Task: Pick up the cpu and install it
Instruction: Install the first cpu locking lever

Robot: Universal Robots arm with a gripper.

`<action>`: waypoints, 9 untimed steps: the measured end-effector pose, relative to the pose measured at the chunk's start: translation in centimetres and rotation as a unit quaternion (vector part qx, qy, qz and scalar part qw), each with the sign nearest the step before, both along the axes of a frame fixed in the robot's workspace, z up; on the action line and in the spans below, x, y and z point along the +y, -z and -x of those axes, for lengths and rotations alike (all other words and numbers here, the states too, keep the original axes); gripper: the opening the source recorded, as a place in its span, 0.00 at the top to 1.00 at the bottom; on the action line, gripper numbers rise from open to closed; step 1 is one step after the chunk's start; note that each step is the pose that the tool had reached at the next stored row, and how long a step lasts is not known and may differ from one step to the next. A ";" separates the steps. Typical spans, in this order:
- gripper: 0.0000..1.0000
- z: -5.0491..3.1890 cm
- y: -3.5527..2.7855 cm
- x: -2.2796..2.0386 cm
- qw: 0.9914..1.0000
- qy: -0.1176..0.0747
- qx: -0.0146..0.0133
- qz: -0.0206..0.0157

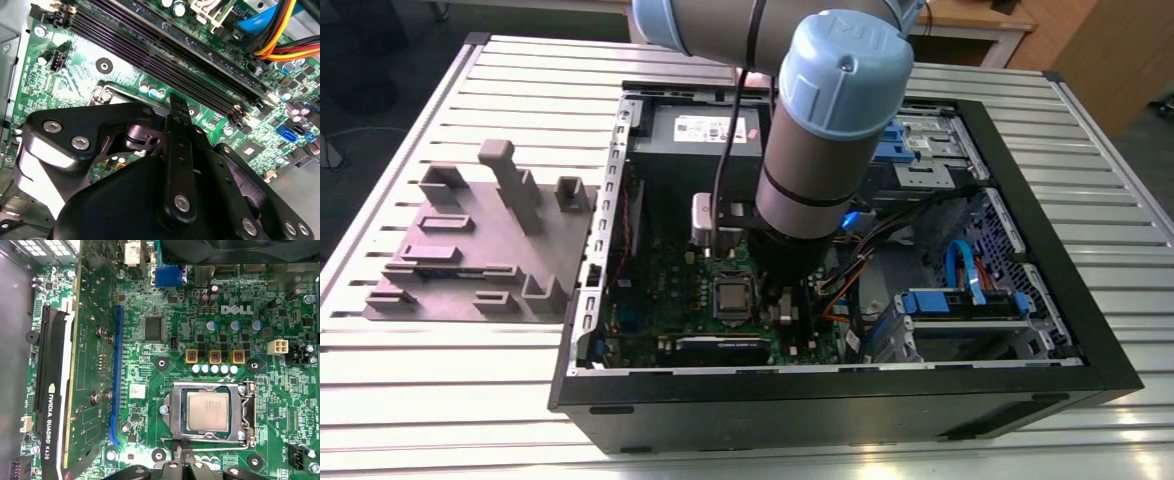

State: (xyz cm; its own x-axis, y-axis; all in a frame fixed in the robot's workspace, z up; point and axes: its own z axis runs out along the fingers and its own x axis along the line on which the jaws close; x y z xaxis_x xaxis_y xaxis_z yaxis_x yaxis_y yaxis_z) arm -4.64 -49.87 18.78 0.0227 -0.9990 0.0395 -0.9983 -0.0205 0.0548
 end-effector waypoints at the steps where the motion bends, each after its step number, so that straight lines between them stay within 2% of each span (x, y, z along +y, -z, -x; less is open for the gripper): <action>1: 0.90 0.02 0.00 0.00 1.000 0.000 0.000 0.000; 5: 0.90 0.03 -0.10 0.00 1.000 0.000 0.000 -0.001; 9: 0.90 0.03 -0.59 0.01 1.000 0.000 0.000 -0.002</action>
State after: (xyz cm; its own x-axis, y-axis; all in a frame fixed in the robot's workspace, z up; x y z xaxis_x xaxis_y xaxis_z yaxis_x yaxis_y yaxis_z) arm -4.67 -49.86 19.37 0.0226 -0.9991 0.0347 -0.9983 -0.0207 0.0546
